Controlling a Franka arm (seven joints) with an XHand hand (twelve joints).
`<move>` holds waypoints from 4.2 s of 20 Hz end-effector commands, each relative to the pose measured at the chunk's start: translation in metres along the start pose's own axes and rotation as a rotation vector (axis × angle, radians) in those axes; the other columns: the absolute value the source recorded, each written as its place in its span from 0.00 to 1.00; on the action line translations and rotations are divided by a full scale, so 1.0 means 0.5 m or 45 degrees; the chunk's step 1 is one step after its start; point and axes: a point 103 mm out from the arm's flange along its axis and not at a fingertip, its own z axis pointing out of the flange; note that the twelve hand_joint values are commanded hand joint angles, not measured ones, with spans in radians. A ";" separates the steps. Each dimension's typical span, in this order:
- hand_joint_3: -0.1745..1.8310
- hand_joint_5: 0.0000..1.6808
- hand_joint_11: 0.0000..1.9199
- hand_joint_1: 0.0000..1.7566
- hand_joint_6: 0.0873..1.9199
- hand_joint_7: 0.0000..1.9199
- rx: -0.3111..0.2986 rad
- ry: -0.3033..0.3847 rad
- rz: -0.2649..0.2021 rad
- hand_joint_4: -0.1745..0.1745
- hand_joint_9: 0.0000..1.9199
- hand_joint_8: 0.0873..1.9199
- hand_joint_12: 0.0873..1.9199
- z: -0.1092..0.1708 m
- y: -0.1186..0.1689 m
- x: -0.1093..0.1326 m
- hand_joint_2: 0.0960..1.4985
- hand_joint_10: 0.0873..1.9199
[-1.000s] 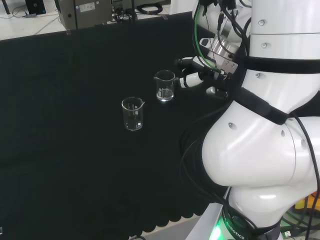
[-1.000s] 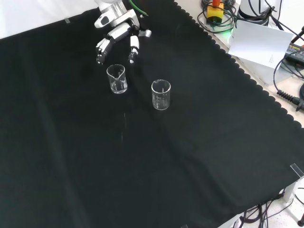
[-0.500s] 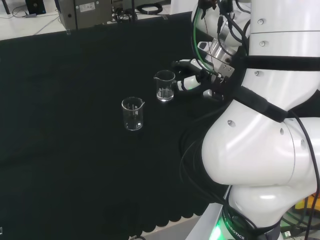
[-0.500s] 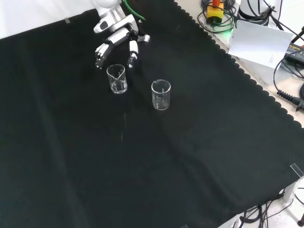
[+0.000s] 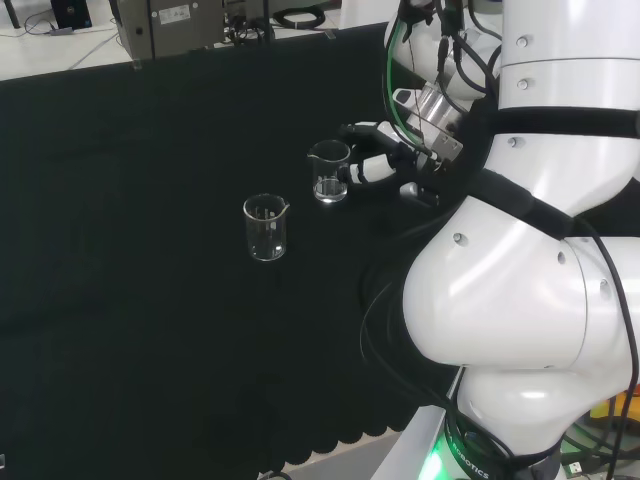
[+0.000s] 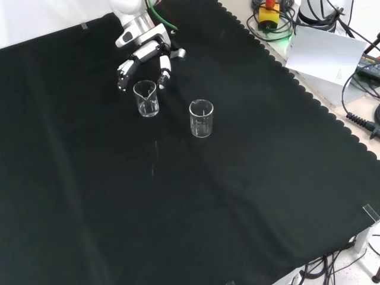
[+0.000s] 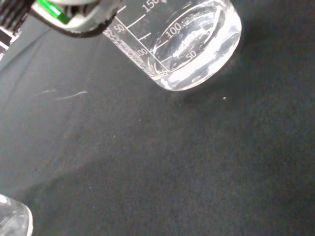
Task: Pick up the beaker on the right.
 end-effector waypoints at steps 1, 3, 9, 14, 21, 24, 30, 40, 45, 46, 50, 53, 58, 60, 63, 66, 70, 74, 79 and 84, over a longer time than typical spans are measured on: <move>0.36 0.20 0.01 0.48 0.00 0.11 0.016 0.028 -0.027 0.44 0.19 0.30 0.71 0.025 0.014 0.008 0.35 0.29; 0.36 0.20 0.01 0.48 0.00 0.11 0.017 0.026 -0.040 0.44 0.19 0.30 0.71 0.032 0.019 0.012 0.34 0.29; 0.36 0.20 0.00 0.48 0.00 0.11 0.019 0.043 -0.045 0.45 0.19 0.30 0.71 0.045 0.031 0.016 0.34 0.29; 0.37 0.20 0.00 0.49 0.00 0.11 -0.001 0.104 -0.043 0.45 0.19 0.30 0.71 0.055 0.041 0.015 0.34 0.29; 0.37 0.22 0.01 0.51 0.00 0.12 -0.023 0.171 -0.085 0.46 0.19 0.31 0.71 0.070 0.052 0.025 0.33 0.29; 0.37 0.22 0.01 0.50 0.00 0.12 -0.024 0.171 -0.099 0.46 0.19 0.31 0.71 0.072 0.055 0.028 0.32 0.28; 0.37 0.26 0.01 0.51 0.00 0.14 -0.058 0.179 -0.063 0.48 0.20 0.31 0.70 0.071 0.054 0.024 0.32 0.29; 0.38 0.26 0.05 0.56 0.41 0.22 -0.074 0.204 -0.051 0.47 0.28 0.35 0.69 0.087 0.069 0.033 0.34 0.25; 0.39 0.29 0.13 0.60 0.46 0.24 -0.125 0.218 -0.052 0.46 0.32 0.36 0.67 0.081 0.080 0.052 0.36 0.26; 0.40 0.37 0.20 0.62 0.46 0.28 -0.149 0.207 -0.048 0.43 0.36 0.35 0.64 0.077 0.081 0.056 0.38 0.25; 0.24 0.68 0.61 0.69 0.35 0.55 -0.240 0.144 0.017 0.30 0.61 0.30 0.41 0.057 0.078 0.058 0.55 0.15; 0.17 0.76 0.70 0.73 0.24 0.68 -0.289 0.102 0.035 0.37 0.74 0.19 0.33 0.048 0.069 0.054 0.58 0.04; 0.10 0.80 0.73 0.74 0.16 0.73 -0.301 0.033 -0.010 0.01 0.82 0.12 0.30 0.008 0.061 0.059 0.61 0.00; 0.10 0.82 0.73 0.75 0.12 0.75 -0.292 0.006 -0.039 0.00 0.84 0.09 0.29 -0.017 0.059 0.069 0.61 0.00; 0.10 0.84 0.73 0.75 0.08 0.77 -0.267 -0.020 -0.066 0.00 0.87 0.04 0.28 -0.046 0.056 0.085 0.60 0.00; 0.10 0.85 0.75 0.75 0.06 0.78 -0.172 -0.017 -0.099 0.00 0.90 0.02 0.27 -0.076 0.041 0.100 0.60 0.00; 0.11 0.86 0.77 0.75 0.04 0.79 -0.156 -0.062 -0.105 0.00 0.93 0.01 0.27 -0.110 0.009 0.121 0.59 0.00; 0.30 0.90 0.79 0.75 0.00 0.82 -0.105 -0.076 -0.120 0.00 0.95 0.00 0.24 -0.125 -0.030 0.150 0.44 0.00; 0.35 0.90 0.79 0.76 0.01 0.83 -0.065 -0.117 -0.125 0.00 0.95 0.00 0.24 -0.131 -0.078 0.185 0.41 0.00; 0.36 0.90 0.79 0.76 0.01 0.83 -0.013 -0.159 -0.138 0.00 0.95 0.00 0.24 -0.127 -0.122 0.230 0.40 0.00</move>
